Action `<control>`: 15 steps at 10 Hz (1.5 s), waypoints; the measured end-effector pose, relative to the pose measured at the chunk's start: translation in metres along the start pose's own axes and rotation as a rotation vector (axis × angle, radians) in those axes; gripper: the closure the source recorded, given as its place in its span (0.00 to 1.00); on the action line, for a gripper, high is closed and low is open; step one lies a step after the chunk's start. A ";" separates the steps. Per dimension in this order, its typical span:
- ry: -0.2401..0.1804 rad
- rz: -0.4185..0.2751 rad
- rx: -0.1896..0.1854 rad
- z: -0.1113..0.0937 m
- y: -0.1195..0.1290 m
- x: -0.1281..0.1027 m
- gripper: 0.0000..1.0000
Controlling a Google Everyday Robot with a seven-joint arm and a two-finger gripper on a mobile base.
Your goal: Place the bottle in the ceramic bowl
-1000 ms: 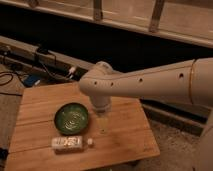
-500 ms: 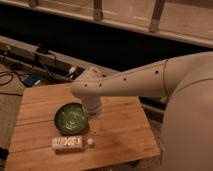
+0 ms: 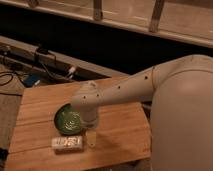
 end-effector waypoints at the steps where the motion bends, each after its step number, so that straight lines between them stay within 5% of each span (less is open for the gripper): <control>1: -0.005 -0.003 0.001 0.000 0.001 -0.003 0.20; 6: 0.015 -0.023 -0.012 0.003 0.000 -0.007 0.20; 11: 0.077 -0.036 -0.067 0.044 -0.010 -0.018 0.20; 15: 0.050 0.007 -0.069 0.057 -0.001 0.002 0.20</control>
